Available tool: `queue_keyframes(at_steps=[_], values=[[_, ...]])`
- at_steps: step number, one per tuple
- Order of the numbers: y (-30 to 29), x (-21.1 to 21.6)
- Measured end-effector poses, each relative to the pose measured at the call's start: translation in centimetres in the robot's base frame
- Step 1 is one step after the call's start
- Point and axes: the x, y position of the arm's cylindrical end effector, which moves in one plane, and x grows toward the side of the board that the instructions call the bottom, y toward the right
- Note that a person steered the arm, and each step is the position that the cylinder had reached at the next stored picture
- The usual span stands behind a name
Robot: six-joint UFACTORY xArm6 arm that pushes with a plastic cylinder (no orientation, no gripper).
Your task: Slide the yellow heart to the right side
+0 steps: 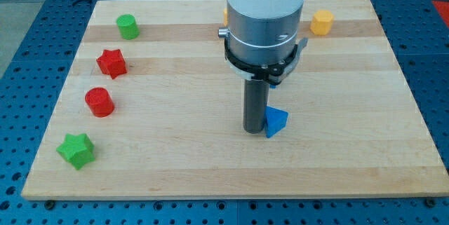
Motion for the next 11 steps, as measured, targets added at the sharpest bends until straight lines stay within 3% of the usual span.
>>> queue_keyframes(at_steps=[1, 4, 6, 7, 9, 11], values=[[-4.2, -1.9], [-7.2, -21.6], [-5.7, -24.4], [-1.4, -24.4], [-2.5, -29.5], [0.9, -29.0]])
